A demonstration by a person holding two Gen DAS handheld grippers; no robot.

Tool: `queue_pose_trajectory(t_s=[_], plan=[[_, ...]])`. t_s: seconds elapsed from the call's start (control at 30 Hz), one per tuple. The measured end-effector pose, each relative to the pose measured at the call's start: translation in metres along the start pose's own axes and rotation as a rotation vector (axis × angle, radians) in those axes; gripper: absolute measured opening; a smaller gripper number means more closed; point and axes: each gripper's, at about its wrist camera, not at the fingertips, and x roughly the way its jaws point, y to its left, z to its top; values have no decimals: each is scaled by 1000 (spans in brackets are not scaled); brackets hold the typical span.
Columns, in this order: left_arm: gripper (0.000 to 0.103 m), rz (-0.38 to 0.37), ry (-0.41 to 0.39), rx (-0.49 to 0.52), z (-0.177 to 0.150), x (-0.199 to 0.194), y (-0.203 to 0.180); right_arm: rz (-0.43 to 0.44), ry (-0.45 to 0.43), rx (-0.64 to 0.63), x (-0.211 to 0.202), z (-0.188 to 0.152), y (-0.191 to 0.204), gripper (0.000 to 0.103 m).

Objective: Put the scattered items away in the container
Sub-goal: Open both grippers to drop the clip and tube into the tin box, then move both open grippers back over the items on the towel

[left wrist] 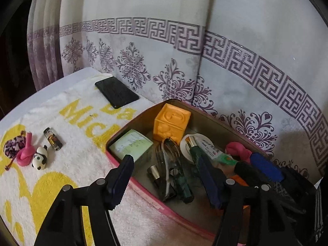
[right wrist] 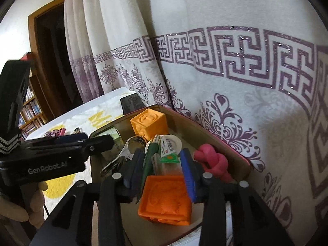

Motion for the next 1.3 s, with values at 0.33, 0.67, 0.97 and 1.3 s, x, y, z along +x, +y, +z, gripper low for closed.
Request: queue_pose_trajectory(t_s=[0.33,0.67,0.97,1.3], plan=[[67,72,-15,-64,-8,-16,37,35,13,-34,3,2,26,41],[67,188,-60,-95,-20,-41,73,65,34,-84,4,2,61,41],[67,275,-96,-119,-33,-68,108,97,10,-167,1,1,109,65],[68,361,-119,-154,-54,-95,143,154,60,-215,14,-5,152,67]])
